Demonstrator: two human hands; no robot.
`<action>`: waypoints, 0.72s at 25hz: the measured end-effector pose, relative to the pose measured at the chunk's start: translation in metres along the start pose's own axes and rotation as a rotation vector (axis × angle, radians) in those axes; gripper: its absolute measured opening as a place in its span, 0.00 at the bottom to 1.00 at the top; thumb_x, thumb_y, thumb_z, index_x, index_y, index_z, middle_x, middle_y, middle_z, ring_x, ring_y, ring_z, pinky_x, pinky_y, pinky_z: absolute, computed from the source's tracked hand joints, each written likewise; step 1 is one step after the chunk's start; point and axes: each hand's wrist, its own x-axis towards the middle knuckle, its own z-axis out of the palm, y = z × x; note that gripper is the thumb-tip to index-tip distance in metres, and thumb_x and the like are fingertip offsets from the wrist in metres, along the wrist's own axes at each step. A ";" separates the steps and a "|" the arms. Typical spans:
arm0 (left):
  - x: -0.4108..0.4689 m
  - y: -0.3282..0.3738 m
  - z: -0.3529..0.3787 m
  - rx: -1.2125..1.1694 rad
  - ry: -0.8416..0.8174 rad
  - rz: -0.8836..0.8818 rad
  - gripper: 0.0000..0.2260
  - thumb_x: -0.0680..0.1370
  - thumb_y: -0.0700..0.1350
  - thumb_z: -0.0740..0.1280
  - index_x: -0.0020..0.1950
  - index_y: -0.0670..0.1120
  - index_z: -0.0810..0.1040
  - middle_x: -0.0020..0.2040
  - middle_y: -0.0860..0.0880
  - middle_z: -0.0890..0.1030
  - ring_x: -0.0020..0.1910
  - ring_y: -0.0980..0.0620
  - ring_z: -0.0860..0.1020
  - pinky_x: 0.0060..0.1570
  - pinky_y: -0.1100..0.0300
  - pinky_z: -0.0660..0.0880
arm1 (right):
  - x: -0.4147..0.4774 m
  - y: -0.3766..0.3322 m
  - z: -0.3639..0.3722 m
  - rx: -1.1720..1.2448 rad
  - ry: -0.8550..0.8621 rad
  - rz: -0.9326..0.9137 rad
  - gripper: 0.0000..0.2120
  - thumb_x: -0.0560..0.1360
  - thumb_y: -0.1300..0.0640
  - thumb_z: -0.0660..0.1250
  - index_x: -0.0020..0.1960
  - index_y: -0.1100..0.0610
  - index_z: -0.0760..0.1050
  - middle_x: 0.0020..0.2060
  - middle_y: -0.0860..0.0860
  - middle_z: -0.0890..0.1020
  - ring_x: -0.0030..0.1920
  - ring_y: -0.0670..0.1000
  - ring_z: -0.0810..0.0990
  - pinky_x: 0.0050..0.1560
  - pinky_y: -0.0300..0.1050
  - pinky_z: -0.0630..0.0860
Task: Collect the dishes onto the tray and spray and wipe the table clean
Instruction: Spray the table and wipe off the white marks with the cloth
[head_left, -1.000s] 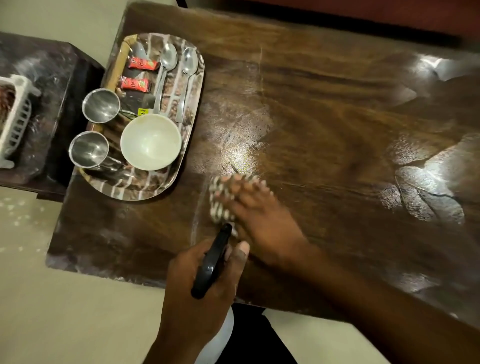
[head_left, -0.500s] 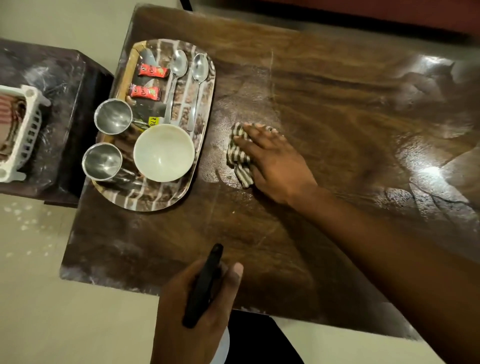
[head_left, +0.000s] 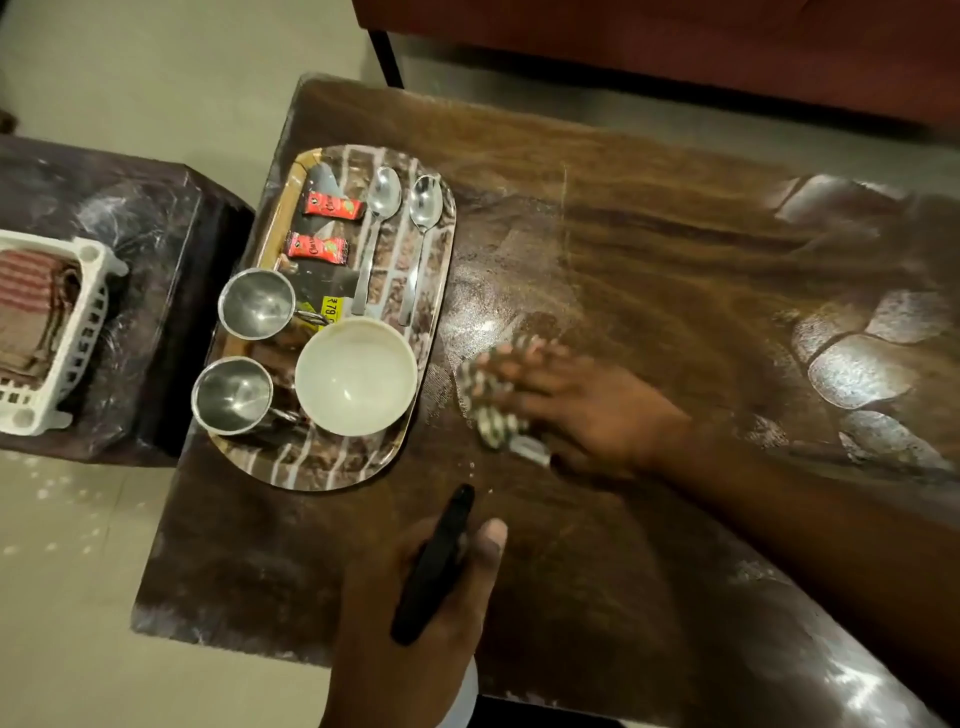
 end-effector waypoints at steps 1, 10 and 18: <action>0.006 0.003 0.001 -0.017 -0.005 0.041 0.24 0.72 0.63 0.79 0.29 0.49 0.77 0.25 0.40 0.77 0.23 0.47 0.77 0.36 0.46 0.78 | 0.000 0.027 -0.008 -0.001 0.070 0.206 0.30 0.82 0.46 0.56 0.83 0.48 0.63 0.85 0.53 0.60 0.85 0.57 0.57 0.84 0.58 0.54; 0.074 0.035 0.031 -0.027 -0.015 0.175 0.18 0.80 0.50 0.75 0.33 0.46 0.77 0.25 0.46 0.78 0.24 0.49 0.79 0.32 0.48 0.78 | 0.007 0.009 -0.010 0.084 -0.052 0.084 0.28 0.85 0.48 0.54 0.85 0.50 0.60 0.86 0.51 0.55 0.86 0.53 0.49 0.85 0.56 0.50; 0.111 0.063 0.043 -0.046 -0.009 0.143 0.25 0.79 0.54 0.75 0.31 0.39 0.76 0.23 0.41 0.76 0.23 0.45 0.79 0.34 0.47 0.78 | 0.081 0.182 -0.085 0.030 0.087 0.598 0.29 0.84 0.50 0.58 0.85 0.45 0.58 0.86 0.54 0.56 0.83 0.63 0.59 0.81 0.63 0.62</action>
